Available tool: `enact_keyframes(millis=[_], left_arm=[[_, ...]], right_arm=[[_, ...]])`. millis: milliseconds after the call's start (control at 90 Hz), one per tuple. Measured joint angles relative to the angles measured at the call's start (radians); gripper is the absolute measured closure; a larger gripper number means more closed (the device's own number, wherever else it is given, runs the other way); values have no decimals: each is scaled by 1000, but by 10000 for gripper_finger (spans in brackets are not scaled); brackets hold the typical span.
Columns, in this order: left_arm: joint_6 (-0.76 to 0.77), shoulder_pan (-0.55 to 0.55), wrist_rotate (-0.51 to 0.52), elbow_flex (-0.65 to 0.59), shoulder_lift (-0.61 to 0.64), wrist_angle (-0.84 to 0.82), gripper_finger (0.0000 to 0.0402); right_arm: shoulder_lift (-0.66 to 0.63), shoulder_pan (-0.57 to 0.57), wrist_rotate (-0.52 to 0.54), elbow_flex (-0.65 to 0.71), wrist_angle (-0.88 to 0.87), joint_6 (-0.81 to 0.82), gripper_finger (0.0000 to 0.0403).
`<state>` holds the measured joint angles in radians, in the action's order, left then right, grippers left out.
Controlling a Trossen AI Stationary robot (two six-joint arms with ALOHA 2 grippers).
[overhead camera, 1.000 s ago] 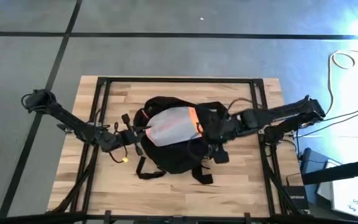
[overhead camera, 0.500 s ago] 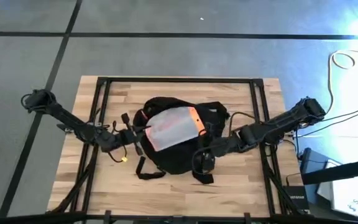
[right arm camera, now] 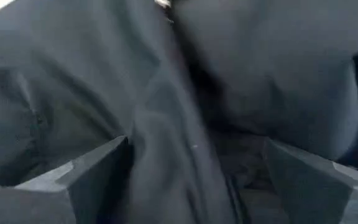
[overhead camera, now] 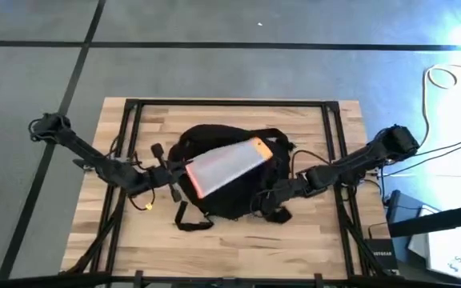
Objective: Unpack backpack
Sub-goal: Remove the transparent white zip bag from the black backpack
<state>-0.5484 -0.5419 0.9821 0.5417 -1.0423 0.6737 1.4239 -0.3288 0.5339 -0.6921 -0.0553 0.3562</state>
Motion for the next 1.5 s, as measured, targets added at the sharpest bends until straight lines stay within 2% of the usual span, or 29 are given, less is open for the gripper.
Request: enact_keyframes(millis=[256, 378, 533, 800, 933, 1089, 1333, 1500], left_arm=[[-138, -82, -15, 117, 1, 1, 401], [-133, -120, -60, 170, 1, -4, 401], [-43, -150, -181, 174, 1, -37, 401], [298, -159, -384, 174, -20, -216, 401], [374, -154, -418, 174, -68, -283, 401], [434, -105, -446, 174, -130, -266, 401], [560, 6, -648, 174, -224, -181, 401], [572, 51, -665, 174, -295, -128, 401]], right_arm=[[0, 175, 39, 116, 1, 30, 52], [0, 280, 40, 124, 8, 30, 52], [0, 419, 9, 124, 87, -24, 52], [0, 616, -98, 124, 143, -72, 52], [-9, 624, -213, 124, 163, -70, 52], [-39, 606, -304, 123, 134, -54, 52], [-137, 559, -317, 123, 77, -47, 52], [-213, 525, -318, 123, 58, -75, 52]])
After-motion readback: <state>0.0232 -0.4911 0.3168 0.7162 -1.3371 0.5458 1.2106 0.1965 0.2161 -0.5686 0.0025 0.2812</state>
